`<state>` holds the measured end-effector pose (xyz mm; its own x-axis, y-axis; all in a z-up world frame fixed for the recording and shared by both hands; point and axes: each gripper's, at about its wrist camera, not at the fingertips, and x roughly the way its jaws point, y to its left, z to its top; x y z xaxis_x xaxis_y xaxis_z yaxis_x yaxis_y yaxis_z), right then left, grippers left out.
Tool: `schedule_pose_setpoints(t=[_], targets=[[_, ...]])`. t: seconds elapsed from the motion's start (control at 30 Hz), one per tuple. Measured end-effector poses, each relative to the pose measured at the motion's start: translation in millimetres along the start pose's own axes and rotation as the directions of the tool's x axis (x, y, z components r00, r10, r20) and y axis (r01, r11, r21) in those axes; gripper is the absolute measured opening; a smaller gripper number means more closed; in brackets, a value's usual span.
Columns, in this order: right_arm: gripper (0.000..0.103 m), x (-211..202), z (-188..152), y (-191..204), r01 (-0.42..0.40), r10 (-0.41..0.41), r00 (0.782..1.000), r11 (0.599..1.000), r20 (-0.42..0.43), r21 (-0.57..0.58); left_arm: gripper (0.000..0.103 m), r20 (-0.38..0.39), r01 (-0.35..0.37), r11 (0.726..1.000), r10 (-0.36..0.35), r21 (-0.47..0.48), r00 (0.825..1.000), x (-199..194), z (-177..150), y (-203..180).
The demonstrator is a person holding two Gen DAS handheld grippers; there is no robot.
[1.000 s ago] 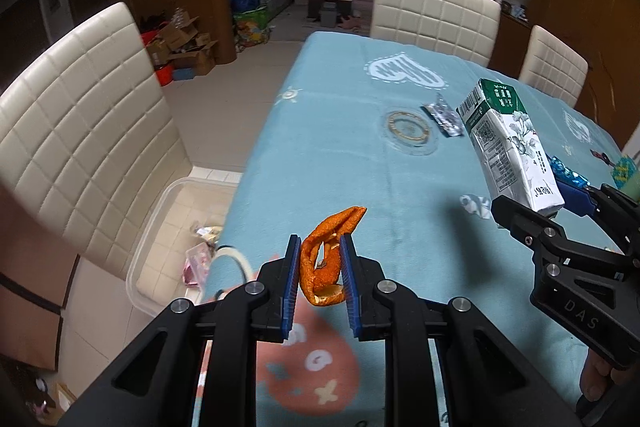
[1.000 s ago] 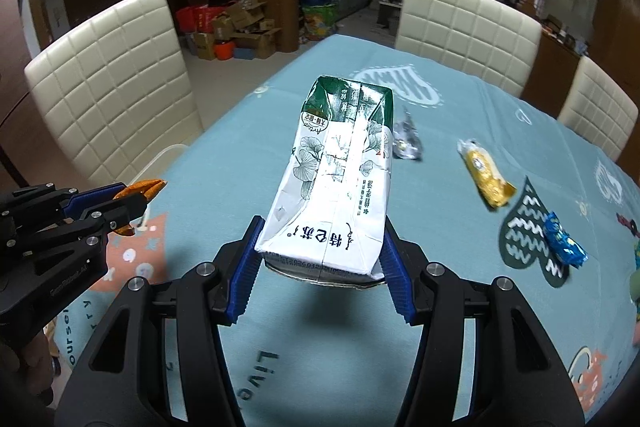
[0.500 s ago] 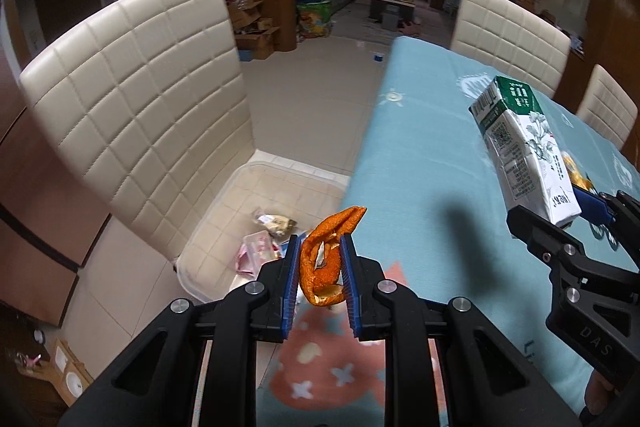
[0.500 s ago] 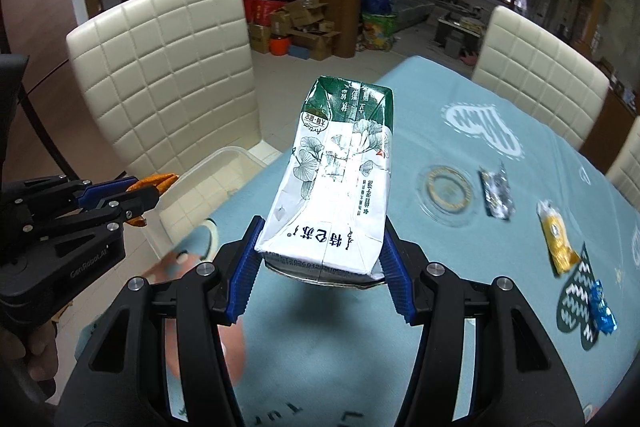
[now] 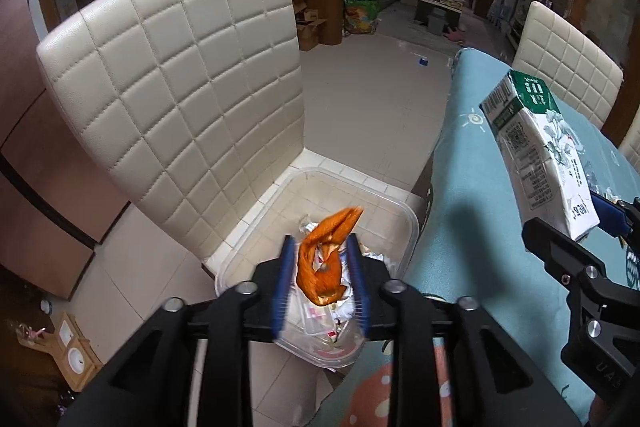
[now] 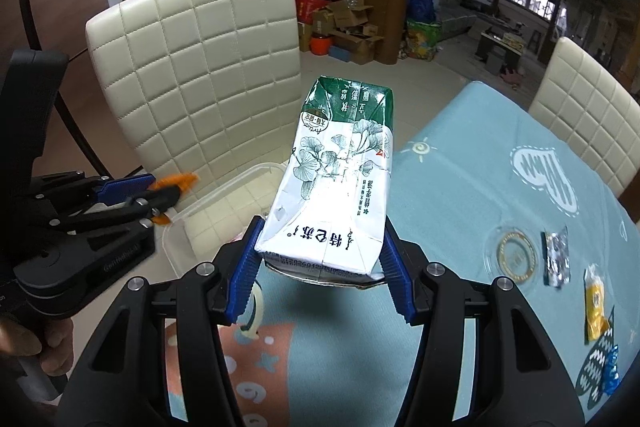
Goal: Collect trash
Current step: 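Carry the orange wrapper with the left gripper and drop it into the bin, then drop the white-green carton from the right gripper into the bin, then move both open grippers back over the table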
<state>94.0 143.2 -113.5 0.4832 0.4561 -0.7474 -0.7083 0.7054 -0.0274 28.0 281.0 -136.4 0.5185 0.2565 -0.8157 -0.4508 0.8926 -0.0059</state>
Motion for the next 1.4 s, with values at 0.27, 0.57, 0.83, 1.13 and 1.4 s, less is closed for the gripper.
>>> schedule_pose_setpoints(t=[0.27,0.57,0.83,1.13,1.4], targets=[[0.058,19.4,6.1,8.2,-0.05,0.05,0.999,0.998,-0.016,-0.025,0.083,0.034,-0.033,0.998,0.035,-0.053,0.999,2.0,2.7,12.5],[0.059,26.9,15.5,28.5,-0.104,0.103,0.995,0.992,-0.016,-0.077,0.083,0.007,-0.111,0.984,0.113,-0.139,0.994,5.6,-4.7,39.8],[0.083,10.2,21.8,36.6,-0.122,0.126,0.991,0.989,0.046,-0.08,0.083,0.008,-0.115,0.98,0.118,-0.166,0.993,-2.2,-10.1,46.4],[0.083,-11.2,8.7,21.5,-0.065,0.067,0.997,0.997,0.036,-0.04,0.083,0.036,-0.091,0.984,0.097,-0.152,0.995,-17.3,-10.5,36.7],[0.083,-46.8,-18.4,-13.0,0.027,-0.029,0.998,0.998,0.051,0.055,0.083,0.081,-0.013,0.999,0.017,-0.05,0.997,-37.0,-11.9,-9.2]])
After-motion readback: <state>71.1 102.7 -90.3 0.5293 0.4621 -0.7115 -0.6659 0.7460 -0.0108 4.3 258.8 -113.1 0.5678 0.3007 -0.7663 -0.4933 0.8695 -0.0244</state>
